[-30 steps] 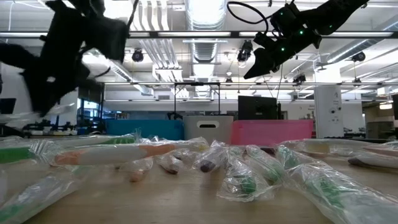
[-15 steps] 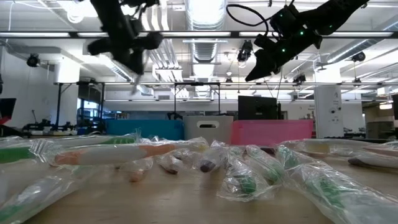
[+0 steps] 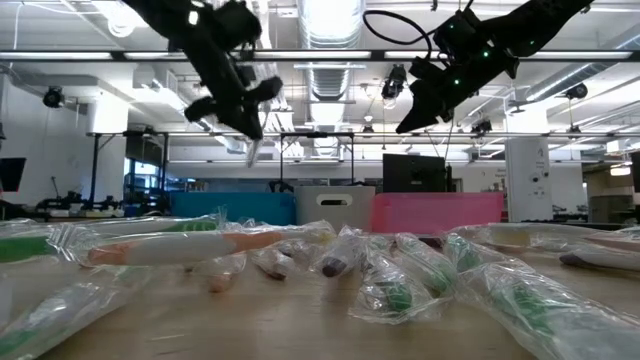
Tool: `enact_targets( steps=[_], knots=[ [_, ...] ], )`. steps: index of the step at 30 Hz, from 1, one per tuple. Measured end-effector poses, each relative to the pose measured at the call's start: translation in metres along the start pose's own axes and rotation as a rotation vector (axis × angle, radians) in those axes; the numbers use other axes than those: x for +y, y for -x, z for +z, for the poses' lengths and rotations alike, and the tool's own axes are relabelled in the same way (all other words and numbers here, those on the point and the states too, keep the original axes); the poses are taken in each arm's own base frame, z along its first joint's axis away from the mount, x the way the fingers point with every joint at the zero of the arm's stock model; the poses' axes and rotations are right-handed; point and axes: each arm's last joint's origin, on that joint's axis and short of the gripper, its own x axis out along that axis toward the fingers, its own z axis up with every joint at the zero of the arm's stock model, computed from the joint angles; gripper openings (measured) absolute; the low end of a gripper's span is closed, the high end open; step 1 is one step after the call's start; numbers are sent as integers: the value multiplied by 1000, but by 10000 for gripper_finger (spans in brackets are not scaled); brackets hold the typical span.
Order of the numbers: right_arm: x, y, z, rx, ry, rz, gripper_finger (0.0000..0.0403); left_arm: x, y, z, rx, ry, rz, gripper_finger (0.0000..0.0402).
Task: Pick & Place Toothbrushes
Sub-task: Put the green toothbrush into the blue bin
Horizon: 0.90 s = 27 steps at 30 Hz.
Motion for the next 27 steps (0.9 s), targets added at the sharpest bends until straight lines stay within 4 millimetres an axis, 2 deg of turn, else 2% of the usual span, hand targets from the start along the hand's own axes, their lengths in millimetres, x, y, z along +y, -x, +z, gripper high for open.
enact_targets(
  steps=[6,18,27],
  knots=[
    [1,-1,-3,10,-10,3,8,4,-31,-4,110,24,24,50],
    [1,-1,-5,15,-5,5,8,-8,-75,-21,403,3,119,49],
    [1,-1,-6,17,0,6,8,-7,-95,-34,485,17,139,49]
  ],
)
